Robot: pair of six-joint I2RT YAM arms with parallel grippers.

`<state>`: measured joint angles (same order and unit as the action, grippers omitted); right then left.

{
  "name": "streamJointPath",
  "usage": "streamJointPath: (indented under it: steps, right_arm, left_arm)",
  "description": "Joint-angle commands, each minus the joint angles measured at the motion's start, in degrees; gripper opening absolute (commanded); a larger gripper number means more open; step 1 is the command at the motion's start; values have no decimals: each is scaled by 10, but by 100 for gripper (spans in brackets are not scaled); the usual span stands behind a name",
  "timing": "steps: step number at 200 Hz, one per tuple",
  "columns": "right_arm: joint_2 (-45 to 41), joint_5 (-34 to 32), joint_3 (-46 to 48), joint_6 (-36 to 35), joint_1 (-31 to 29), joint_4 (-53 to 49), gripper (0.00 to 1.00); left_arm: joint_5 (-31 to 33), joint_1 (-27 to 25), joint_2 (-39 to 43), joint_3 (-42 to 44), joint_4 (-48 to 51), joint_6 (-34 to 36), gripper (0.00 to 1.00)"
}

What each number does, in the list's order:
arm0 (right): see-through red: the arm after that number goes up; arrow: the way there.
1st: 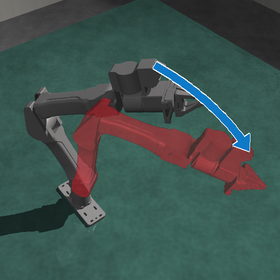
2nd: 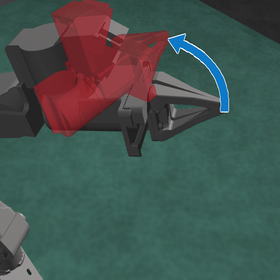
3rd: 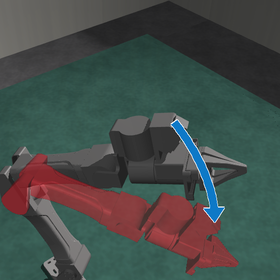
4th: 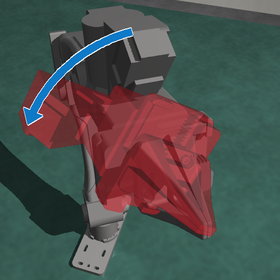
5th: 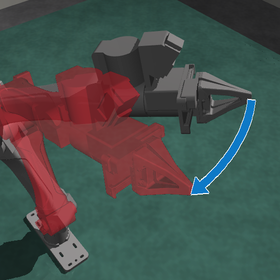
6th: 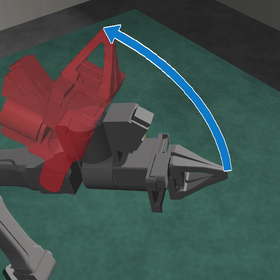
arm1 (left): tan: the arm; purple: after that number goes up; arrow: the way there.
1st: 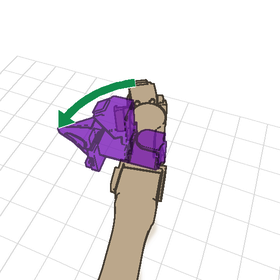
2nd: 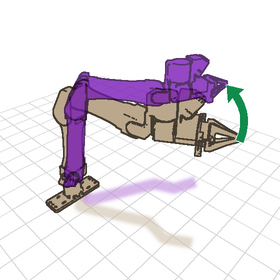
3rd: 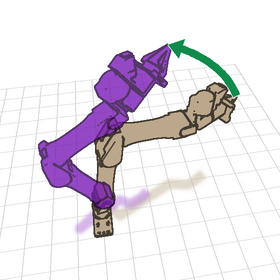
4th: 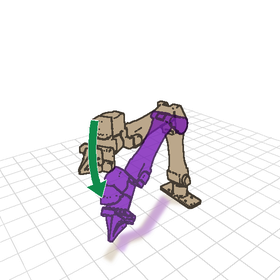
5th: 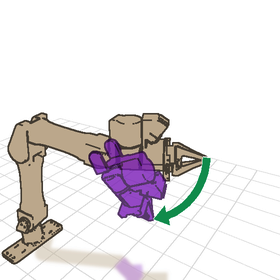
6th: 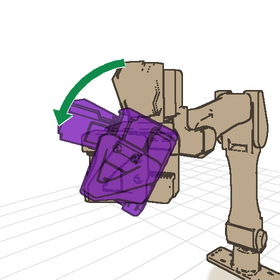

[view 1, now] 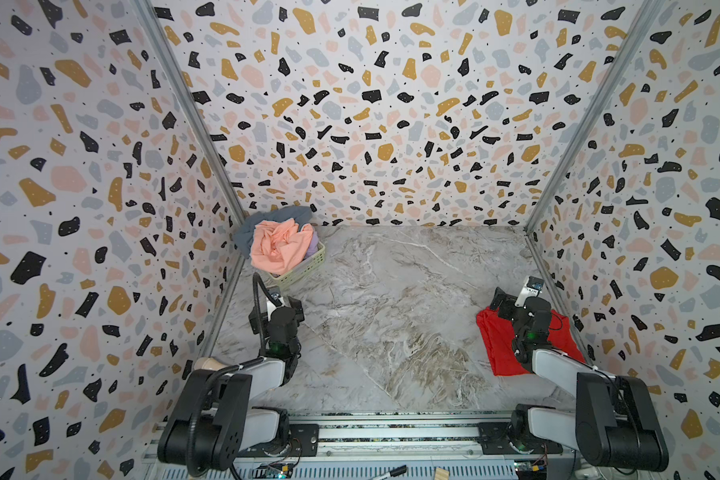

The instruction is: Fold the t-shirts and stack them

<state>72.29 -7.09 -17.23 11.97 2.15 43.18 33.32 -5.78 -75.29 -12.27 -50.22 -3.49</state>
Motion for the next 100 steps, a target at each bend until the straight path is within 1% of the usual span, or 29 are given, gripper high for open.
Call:
streamJointPath:
  steps: [1,9,15,23,29,40,48,55,62,65,71,75,81,86,100]
  right_arm:
    - [16,-4,12,-50,-19,110,99]
    - [28,-2,24,-52,-21,139,99]
    - [41,-3,35,-52,-21,165,99]
    - [59,-1,43,-54,-21,193,99]
    - [71,-2,46,-57,-24,212,99]
    - [70,-8,38,-65,-34,191,99]
    - [76,-6,47,-74,-40,221,99]
    - [83,-6,59,-85,-50,244,99]
    - [109,-6,74,-97,-61,290,99]
    - [130,-12,81,-106,-65,345,99]
    - [158,-23,86,-116,-73,399,99]
    - [156,-27,79,-120,-78,379,99]
    - [136,-24,59,-115,-80,296,99]
    - [124,-17,49,-110,-75,257,99]
    - [137,-18,56,-113,-75,298,99]
  left_arm:
    - [-24,27,-21,-2,-135,-5,100]
    - [-34,37,-41,10,-167,-14,100]
    - [-40,43,-60,24,-212,-18,100]
    - [-53,43,-81,45,-276,-13,100]
    - [-56,43,-87,51,-299,-9,99]
    - [-70,43,-75,46,-265,-5,99]
    - [-73,43,-66,30,-221,-5,100]
    - [-68,43,-74,21,-214,-6,99]
    - [-60,40,-81,17,-215,-2,100]
    - [-58,39,-81,16,-214,-2,100]
    - [-59,39,-78,14,-204,-4,99]
    - [-57,39,-77,12,-198,-4,99]
    - [-55,38,-82,10,-200,-2,100]
    - [-53,38,-86,9,-203,-2,99]
    - [-42,33,-87,3,-193,1,99]
